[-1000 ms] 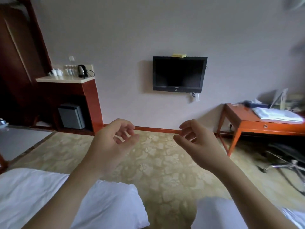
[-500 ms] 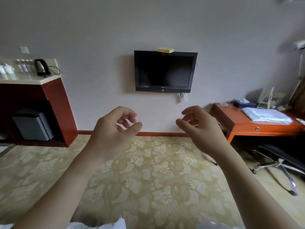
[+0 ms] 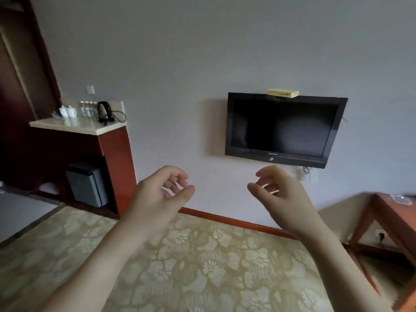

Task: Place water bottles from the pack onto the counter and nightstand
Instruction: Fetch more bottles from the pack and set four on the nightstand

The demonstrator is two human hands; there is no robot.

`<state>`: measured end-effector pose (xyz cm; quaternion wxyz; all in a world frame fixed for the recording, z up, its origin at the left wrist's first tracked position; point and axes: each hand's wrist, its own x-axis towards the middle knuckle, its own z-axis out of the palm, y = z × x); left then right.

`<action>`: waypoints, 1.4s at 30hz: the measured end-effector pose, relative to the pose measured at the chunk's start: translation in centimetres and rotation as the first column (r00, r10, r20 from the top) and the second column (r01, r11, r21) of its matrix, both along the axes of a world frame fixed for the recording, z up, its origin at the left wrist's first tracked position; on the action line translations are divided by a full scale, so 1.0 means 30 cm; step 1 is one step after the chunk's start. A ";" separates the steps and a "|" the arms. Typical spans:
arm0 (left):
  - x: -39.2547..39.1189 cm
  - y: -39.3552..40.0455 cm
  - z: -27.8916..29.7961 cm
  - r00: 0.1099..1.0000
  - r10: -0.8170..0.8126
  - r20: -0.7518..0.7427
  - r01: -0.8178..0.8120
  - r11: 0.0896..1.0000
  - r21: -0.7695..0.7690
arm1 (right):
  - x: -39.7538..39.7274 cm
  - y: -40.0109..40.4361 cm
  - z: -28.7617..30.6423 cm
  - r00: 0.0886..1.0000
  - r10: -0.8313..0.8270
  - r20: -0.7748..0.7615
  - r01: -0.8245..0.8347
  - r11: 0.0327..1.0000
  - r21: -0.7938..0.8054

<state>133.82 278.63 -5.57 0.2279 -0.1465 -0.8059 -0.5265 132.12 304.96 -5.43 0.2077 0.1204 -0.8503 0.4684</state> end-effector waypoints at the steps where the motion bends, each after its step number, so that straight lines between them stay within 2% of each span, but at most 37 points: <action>1: -0.047 -0.040 0.004 0.999 0.049 0.008 -0.049 0.999 -0.006 | -0.085 -0.046 0.005 0.999 0.045 0.003 -0.045 0.999 0.003; 8: -0.293 -0.437 -0.037 0.923 0.383 0.033 -0.381 0.923 -0.063 | -0.590 -0.557 -0.021 0.917 0.399 0.024 -0.399 0.916 0.027; 15: -0.555 -0.943 -0.077 0.748 0.664 -0.001 -0.661 0.745 -0.090 | -1.015 -1.203 -0.052 0.746 0.664 0.054 -0.665 0.747 0.007; 25: -0.932 -1.494 -0.029 0.598 0.802 0.012 -0.799 0.597 -0.067 | -1.466 -1.914 0.002 0.551 0.833 0.050 -0.835 0.550 0.029; 32: -1.203 -1.874 -0.064 0.475 0.879 0.034 -0.880 0.476 -0.005 | -1.795 -2.381 -0.043 0.438 0.899 0.026 -0.898 0.436 0.061; 36: -1.410 -2.131 -0.084 0.448 0.894 0.023 -0.894 0.449 -0.017 | -2.031 -2.670 -0.079 0.375 0.927 0.001 -0.926 0.375 0.037; 42: -1.624 -2.521 -0.049 0.357 0.934 0.035 -0.934 0.358 -0.019 | -2.324 -3.142 -0.019 0.280 0.960 0.006 -0.960 0.280 0.004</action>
